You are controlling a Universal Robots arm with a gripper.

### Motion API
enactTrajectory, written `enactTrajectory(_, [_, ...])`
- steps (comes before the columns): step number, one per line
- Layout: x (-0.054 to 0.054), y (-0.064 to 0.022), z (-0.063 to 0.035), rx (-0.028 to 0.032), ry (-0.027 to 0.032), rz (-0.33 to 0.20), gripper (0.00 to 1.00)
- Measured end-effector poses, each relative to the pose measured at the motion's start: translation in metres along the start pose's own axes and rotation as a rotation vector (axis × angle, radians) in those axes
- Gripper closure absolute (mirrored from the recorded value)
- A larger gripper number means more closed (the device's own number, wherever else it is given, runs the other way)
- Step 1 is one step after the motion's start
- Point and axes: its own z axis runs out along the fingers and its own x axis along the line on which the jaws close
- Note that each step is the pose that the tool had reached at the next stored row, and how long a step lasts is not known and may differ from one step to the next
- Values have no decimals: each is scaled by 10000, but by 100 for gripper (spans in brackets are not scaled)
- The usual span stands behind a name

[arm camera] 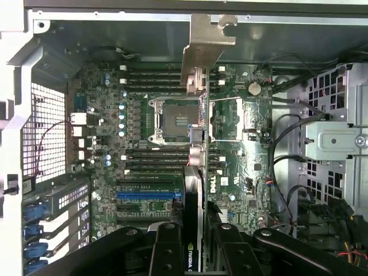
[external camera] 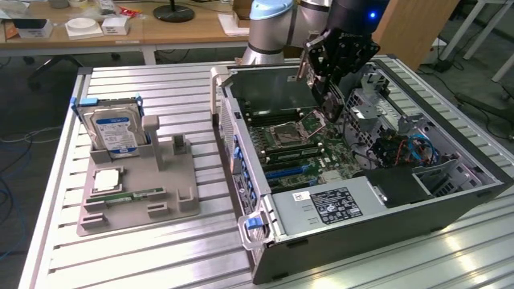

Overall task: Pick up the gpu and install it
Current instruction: 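Pick up the gpu and move the gpu toward the slot, then insert the gpu into the slot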

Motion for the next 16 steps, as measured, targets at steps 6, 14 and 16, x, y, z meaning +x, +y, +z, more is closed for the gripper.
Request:
enactTrajectory(6, [0,0,0,0,0,0,74])
enactTrajectory(14, [0,0,5,-18,49,-969,74])
enactTrajectory(16, [0,0,6,-26,68,-1328,74])
